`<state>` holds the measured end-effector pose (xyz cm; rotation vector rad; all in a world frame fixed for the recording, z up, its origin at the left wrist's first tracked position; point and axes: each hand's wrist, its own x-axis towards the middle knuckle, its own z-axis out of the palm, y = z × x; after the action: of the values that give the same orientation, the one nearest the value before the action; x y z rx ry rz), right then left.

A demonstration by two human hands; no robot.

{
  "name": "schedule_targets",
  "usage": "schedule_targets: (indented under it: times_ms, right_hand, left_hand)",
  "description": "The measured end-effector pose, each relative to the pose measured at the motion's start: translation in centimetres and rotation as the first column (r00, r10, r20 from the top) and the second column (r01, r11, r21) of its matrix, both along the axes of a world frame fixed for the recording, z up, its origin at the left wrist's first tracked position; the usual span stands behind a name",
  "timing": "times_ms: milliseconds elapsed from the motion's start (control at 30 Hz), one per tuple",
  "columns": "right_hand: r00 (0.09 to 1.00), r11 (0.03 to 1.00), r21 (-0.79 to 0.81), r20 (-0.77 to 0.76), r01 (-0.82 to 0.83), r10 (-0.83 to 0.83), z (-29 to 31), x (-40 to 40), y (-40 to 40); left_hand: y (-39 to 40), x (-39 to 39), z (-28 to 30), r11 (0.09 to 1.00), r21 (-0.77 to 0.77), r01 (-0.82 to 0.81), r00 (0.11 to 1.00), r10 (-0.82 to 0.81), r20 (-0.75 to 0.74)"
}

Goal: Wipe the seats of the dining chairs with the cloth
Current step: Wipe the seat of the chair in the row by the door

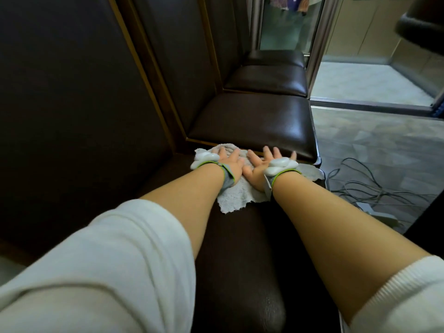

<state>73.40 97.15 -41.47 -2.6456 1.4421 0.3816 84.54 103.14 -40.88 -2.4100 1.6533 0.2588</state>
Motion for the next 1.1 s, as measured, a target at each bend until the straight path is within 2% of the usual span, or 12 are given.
schedule_targets:
  times_ms: [67, 133, 267, 333, 467, 567, 633, 733, 933, 1033, 1100]
  right_hand:
    - [0.998, 0.998, 0.019, -0.008, 0.060, -0.060, 0.3, -0.5, 0.8]
    - [1.000, 0.999, 0.007, 0.003, 0.031, -0.031, 0.7, -0.9, 2.8]
    - [0.987, 0.984, -0.092, 0.043, -0.152, 0.156, 0.1, -2.2, 8.7]
    - [0.965, 0.969, -0.052, 0.094, -0.241, 0.245, -0.1, -2.0, 12.2]
    - [0.853, 0.870, -0.011, 0.193, -0.492, 0.485, 0.2, -1.0, 19.8]
    - [0.783, 0.799, 0.008, 0.202, -0.601, 0.588, 0.1, 0.4, 21.0]
    - [0.781, 0.800, 0.037, 0.244, -0.599, 0.574, 0.1, 2.1, 19.6]
    - [0.826, 0.852, 0.055, 0.283, -0.521, 0.487, 0.2, 5.4, 16.4]
    - [0.913, 0.924, 0.047, 0.181, -0.379, 0.365, -0.4, 12.8, 11.8]
    - [0.920, 0.935, 0.015, 0.190, -0.353, 0.344, -0.1, 15.3, 9.9]
    - [0.920, 0.940, 0.033, 0.216, -0.340, 0.326, -0.8, 17.4, 8.1]
  left_hand:
    - [0.3, -0.2, -0.3, 0.995, -0.014, -0.100, 0.992, 0.098, -0.082]
    - [2.3, 0.1, -0.5, 0.988, -0.028, -0.150, 0.984, 0.146, -0.102]
    - [9.9, -0.3, -1.8, 0.974, -0.118, -0.191, 0.969, 0.168, -0.182]
    - [14.3, -0.5, -2.2, 0.948, -0.183, -0.261, 0.955, 0.227, -0.190]
    - [23.6, -1.9, -1.6, 0.880, -0.237, -0.411, 0.908, 0.371, -0.195]
    - [26.8, -1.0, -2.3, 0.828, -0.258, -0.497, 0.868, 0.474, -0.151]
    - [25.5, 0.0, -1.9, 0.789, -0.256, -0.558, 0.829, 0.543, -0.131]
    - [22.6, -0.3, -1.3, 0.756, -0.209, -0.620, 0.783, 0.613, -0.108]
    - [18.2, 2.4, -2.1, 0.791, -0.266, -0.551, 0.834, 0.534, -0.138]
    - [15.6, 4.5, -1.8, 0.816, -0.281, -0.505, 0.863, 0.479, -0.160]
    - [13.9, 6.0, -2.3, 0.799, -0.288, -0.528, 0.849, 0.499, -0.172]
